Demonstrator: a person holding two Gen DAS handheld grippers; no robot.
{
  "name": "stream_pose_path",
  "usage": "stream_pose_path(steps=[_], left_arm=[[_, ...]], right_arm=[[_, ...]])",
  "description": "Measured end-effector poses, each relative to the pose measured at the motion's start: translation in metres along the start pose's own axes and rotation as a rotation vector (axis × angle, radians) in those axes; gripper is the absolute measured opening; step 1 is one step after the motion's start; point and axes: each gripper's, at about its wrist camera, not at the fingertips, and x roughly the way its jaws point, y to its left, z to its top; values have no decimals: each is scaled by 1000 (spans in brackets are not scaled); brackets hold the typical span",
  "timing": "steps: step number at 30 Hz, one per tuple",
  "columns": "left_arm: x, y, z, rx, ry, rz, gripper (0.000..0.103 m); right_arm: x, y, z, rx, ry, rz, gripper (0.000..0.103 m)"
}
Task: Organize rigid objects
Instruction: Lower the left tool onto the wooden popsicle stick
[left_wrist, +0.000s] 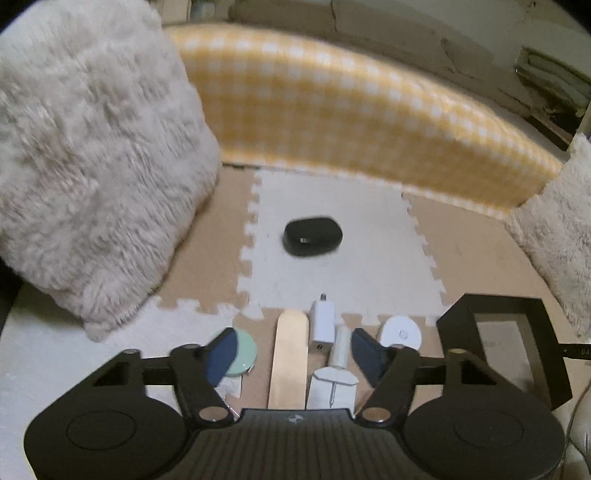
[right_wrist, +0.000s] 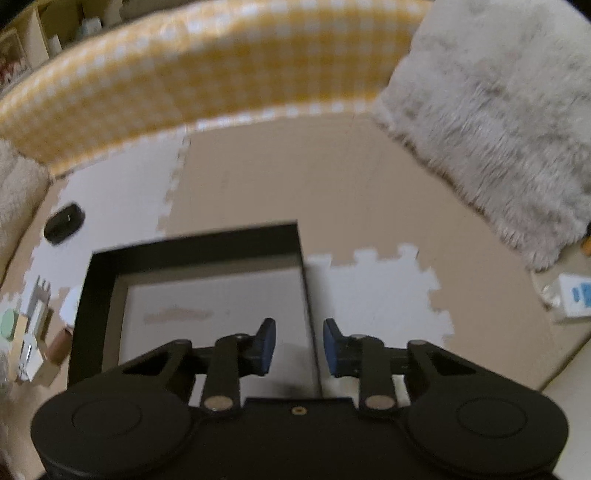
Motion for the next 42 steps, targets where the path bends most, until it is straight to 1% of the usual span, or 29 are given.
stream_pose_path(steps=[1,2,4,8,12,18,21,24,30,36,37,40,42], left_arm=[[5,2,0,3,15,-1,59],[10,4,0,1,33,-4,55],[20,8,-1,-15,75,-14,51],[42,11,-3,-9,156,-41,49],[62,10,-6,3,216,-40,45],[85,14,-8,-42,269,-20,45],[93,15,-9,-63,275,-12,44],[100,12,-9,-62,284,-8,43],[108,8,-8,-35,278,14,45],[106,0,-6,24,275,42,44],[105,-2,-6,36,272,48,43],[102,-8,-8,47,271,53,35],[102,-12,-12,77,265,63,35]], right_arm=[[3,3,0,-15,19,-25,20],[7,3,1,-23,33,-43,14],[12,2,-1,-17,63,-49,11],[22,0,-2,-30,100,-61,7],[30,1,-3,-52,120,-56,6],[38,0,-3,-52,146,-46,6],[41,-2,-4,-49,160,-38,6],[44,-4,-4,-44,172,-28,5],[47,-3,-5,-56,181,-30,5],[48,-3,-6,-57,180,-28,5],[49,-3,-6,-55,181,-27,5],[49,-2,-7,-62,182,-31,5],[49,-2,-7,-62,182,-32,5]])
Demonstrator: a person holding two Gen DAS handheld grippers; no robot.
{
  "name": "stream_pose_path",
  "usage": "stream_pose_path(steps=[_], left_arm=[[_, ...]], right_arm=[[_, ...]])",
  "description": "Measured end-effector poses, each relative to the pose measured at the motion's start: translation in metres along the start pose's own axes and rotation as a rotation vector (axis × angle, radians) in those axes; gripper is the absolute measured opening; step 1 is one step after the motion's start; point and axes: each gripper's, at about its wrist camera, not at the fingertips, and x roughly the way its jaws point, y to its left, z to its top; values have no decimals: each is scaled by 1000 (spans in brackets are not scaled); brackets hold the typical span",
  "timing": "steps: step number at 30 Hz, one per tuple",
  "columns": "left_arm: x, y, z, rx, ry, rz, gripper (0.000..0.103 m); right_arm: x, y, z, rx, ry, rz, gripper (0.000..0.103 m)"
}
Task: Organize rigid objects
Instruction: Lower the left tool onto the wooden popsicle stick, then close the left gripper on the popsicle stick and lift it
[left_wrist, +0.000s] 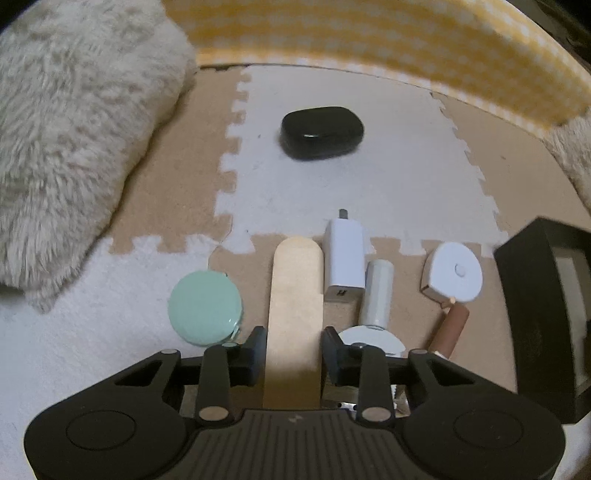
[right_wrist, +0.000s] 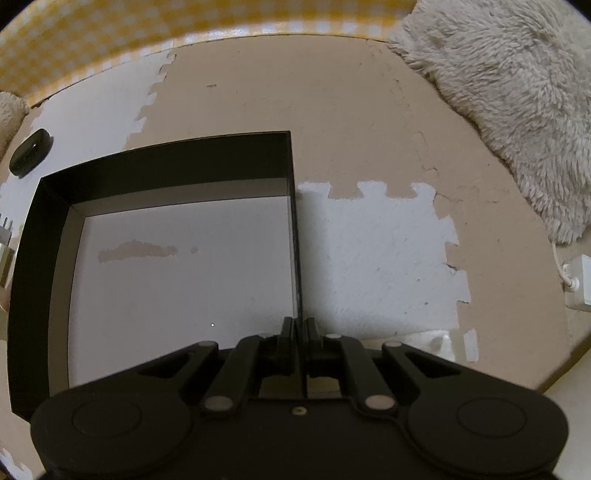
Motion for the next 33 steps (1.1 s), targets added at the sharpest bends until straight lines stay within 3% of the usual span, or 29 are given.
stream_pose_path(steps=[5,10,16,24,33], left_arm=[[6,6,1,-14,11,-12,38],[4,1,-1,2,8,-2,35],[-8,15,-3,-111,-17,9,35],[-49,16,-9,-224,-105,-108,35],[-71,-30,-12,-245,-152,-316,35]], right_arm=[[0,0,0,1,-2,2,5],[0,-1,0,7,-1,9,5],[0,-3,-1,14,-2,16,4],[-1,-3,-2,11,-5,22,3],[-21,-7,-4,37,-77,48,3]])
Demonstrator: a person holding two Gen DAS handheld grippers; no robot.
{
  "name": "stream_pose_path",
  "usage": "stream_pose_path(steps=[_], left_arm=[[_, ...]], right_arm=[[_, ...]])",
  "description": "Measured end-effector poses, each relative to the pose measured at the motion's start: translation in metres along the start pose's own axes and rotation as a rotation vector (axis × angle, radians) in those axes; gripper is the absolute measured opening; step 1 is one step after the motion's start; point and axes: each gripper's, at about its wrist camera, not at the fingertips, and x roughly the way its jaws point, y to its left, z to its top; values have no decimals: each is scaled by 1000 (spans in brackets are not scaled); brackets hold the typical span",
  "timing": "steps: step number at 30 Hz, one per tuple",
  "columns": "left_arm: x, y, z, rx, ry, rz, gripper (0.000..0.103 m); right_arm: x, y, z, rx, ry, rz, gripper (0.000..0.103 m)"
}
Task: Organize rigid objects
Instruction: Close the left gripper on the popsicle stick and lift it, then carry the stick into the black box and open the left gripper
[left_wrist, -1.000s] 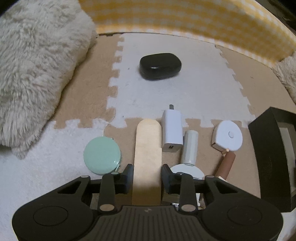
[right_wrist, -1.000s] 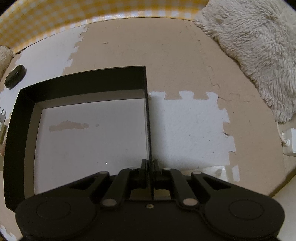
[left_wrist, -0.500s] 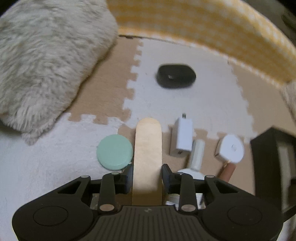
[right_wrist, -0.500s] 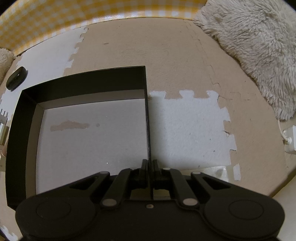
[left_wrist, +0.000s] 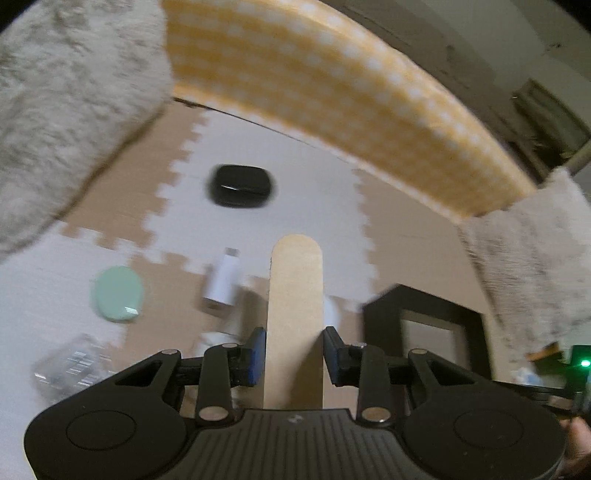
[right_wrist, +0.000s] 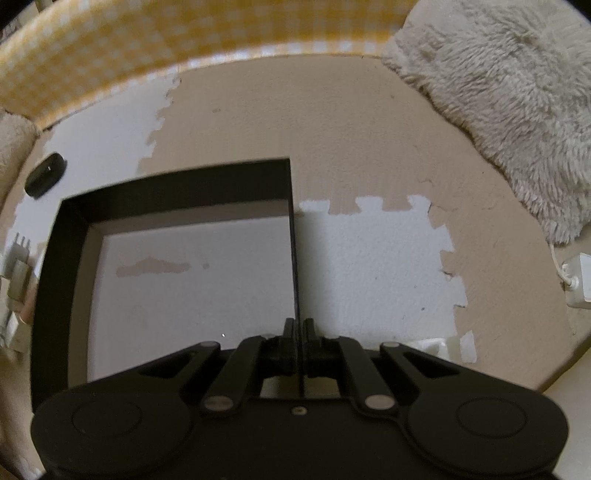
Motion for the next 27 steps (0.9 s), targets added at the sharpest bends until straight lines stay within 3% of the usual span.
stream_pose_path(steps=[8,13,19,23,27], left_arm=[[24,-52,-16,-17,44,-152,35],[42,-80,-34,-28,92,-206,35],[51,-94,-42,-1,58,-176,35],[51,-88,-39,-8,62,-138,51],[48,-89,-42,34,93,-125,51]], right_arm=[[-4,1,1,-8,-19,-4,3],[-4,-1,2,-3,-20,2,3],[-4,-1,1,-2,-21,3,3],[-3,0,0,-7,-16,0,3],[-1,1,0,-12,-12,-2,3]])
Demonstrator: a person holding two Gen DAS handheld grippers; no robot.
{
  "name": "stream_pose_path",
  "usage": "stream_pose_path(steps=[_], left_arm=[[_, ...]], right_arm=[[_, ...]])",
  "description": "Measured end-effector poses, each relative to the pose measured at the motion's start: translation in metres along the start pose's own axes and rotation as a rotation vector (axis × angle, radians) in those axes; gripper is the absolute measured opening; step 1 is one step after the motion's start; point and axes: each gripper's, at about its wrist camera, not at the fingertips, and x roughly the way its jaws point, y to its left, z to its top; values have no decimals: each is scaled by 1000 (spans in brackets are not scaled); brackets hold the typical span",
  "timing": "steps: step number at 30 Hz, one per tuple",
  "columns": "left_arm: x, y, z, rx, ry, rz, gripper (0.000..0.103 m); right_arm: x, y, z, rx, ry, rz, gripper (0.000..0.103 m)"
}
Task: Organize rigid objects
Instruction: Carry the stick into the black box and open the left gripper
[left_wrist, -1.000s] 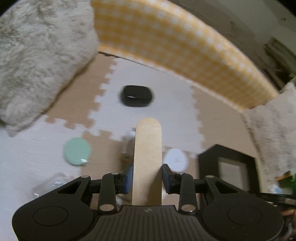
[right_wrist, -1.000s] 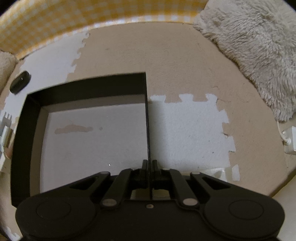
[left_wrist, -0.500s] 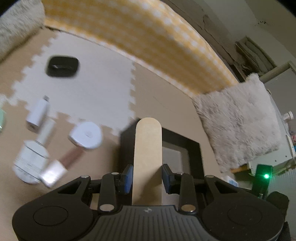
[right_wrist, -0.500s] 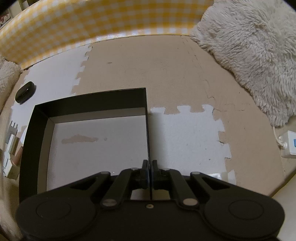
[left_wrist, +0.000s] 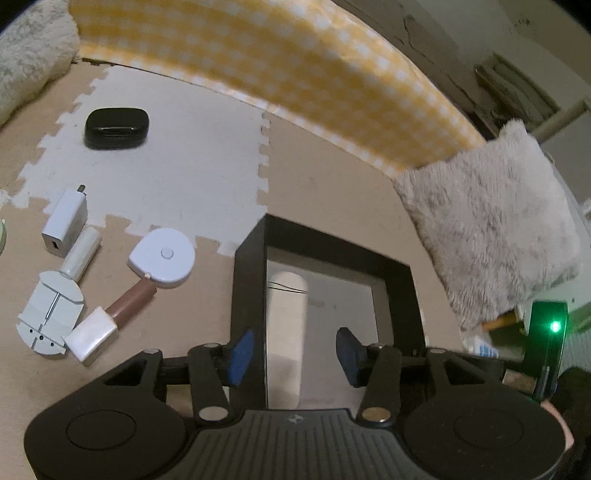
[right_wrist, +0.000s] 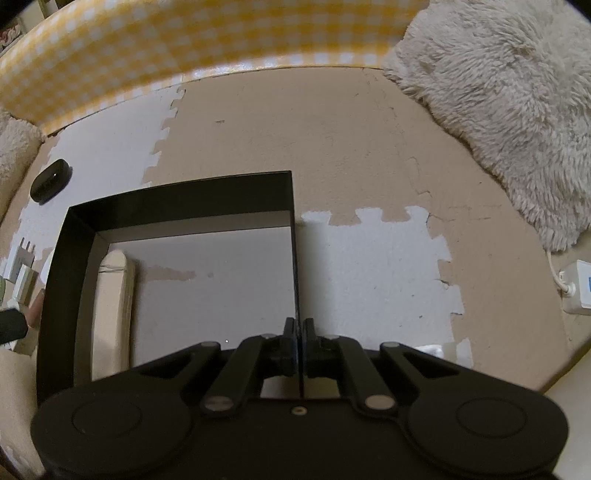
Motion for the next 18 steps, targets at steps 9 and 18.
stream_pose_path(steps=[9,18], left_arm=[[-1,-6,-9,87,61,20,60],[-11,-14,-12,174,26,75,89]], right_arm=[[0,-1,0,4,0,4,3],[-1,-1,0,3,-4,5,3]])
